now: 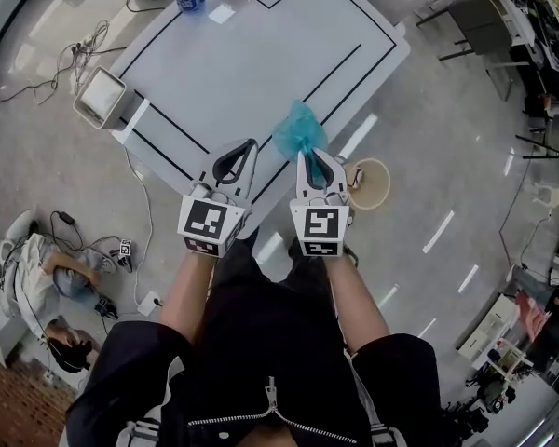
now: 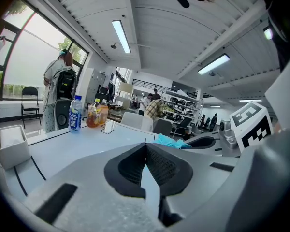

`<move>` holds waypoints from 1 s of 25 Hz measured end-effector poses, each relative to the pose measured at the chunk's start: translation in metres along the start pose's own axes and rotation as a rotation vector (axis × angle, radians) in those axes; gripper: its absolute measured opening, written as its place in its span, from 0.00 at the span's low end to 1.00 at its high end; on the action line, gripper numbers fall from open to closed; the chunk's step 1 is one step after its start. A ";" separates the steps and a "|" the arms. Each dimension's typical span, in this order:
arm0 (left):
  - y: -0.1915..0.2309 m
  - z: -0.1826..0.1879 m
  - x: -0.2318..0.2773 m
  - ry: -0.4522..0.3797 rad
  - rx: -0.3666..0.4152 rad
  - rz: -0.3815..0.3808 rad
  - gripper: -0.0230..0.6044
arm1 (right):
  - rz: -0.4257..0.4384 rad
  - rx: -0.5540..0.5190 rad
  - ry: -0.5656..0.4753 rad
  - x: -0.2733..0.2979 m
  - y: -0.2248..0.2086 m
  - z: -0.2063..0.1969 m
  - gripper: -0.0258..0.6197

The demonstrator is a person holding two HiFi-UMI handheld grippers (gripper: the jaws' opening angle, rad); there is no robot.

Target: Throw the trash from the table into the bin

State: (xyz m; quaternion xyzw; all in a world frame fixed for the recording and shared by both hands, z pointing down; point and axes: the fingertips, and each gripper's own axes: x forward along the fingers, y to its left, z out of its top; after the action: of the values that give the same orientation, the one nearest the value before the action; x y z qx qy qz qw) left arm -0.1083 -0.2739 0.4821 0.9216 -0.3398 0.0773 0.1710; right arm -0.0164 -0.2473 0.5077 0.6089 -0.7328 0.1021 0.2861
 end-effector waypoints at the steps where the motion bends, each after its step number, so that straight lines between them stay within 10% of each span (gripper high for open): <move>1: -0.008 0.000 0.003 0.002 0.014 -0.006 0.05 | -0.005 0.010 -0.002 -0.005 -0.007 -0.003 0.07; 25: -0.297 -0.015 0.099 0.032 0.193 0.004 0.05 | -0.020 0.146 -0.109 -0.186 -0.227 -0.148 0.07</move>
State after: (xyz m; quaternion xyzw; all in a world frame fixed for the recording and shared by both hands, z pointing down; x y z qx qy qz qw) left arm 0.1606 -0.1167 0.4441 0.9318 -0.3297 0.1246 0.0868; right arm 0.2611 -0.0726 0.4818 0.6402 -0.7316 0.1190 0.2019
